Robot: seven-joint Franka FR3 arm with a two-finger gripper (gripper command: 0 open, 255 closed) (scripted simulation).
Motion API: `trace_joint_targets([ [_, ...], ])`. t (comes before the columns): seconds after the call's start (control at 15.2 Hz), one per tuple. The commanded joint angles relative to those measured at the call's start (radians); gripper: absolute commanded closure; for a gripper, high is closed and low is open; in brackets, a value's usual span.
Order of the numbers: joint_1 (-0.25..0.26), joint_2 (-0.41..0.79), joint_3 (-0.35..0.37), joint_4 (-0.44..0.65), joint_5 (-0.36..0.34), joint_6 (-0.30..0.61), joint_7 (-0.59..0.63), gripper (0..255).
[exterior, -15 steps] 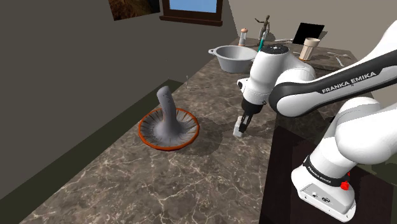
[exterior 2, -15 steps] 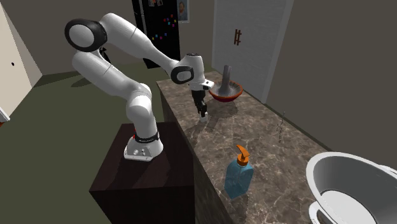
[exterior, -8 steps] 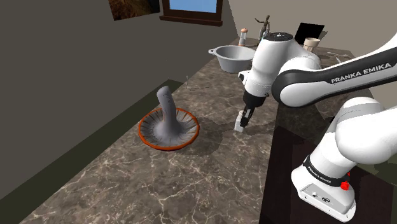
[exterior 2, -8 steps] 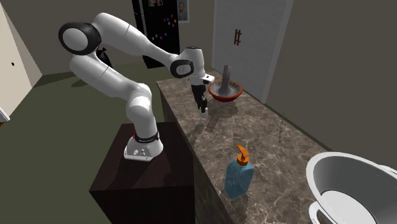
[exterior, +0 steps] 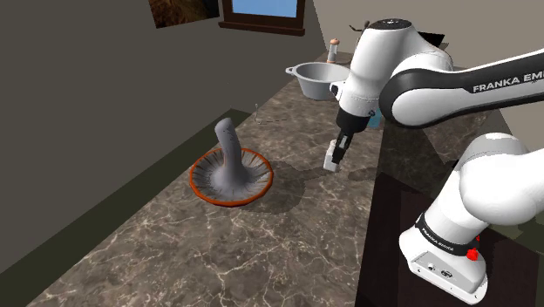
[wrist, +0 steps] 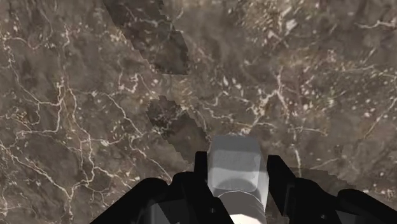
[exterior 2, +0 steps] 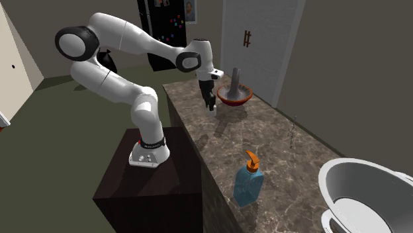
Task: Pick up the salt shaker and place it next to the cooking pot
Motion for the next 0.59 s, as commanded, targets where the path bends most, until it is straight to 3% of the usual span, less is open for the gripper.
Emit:
trace_joint_targets([
  [0.0,-0.001,-0.011,-0.004,0.02,-0.003,-0.032,-0.003,255],
  [0.53,-0.006,-0.041,-0.021,0.113,-0.013,-0.153,-0.012,255],
])
